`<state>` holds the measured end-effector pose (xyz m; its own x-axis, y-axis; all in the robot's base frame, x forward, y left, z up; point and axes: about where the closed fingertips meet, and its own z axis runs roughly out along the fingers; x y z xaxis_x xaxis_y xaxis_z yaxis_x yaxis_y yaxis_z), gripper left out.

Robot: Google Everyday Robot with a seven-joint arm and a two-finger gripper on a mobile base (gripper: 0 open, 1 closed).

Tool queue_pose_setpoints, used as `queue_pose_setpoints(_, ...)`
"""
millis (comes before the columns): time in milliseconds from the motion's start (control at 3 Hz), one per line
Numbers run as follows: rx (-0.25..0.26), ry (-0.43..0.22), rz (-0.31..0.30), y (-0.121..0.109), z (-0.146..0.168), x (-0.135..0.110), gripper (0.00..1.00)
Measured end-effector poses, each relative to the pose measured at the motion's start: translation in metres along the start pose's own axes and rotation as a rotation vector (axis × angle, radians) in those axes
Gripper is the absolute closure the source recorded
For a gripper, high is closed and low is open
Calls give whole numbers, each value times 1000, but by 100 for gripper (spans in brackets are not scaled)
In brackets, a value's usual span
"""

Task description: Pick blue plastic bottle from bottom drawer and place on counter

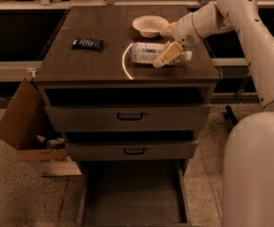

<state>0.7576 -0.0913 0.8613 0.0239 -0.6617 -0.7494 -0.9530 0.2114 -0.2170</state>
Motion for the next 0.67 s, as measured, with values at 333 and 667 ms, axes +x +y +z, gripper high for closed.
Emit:
queue_pose_setpoints(333, 10, -2, 9, -4, -4, 1, 0)
queue_pose_setpoints(667, 12, -2, 9, -5, -4, 1, 0)
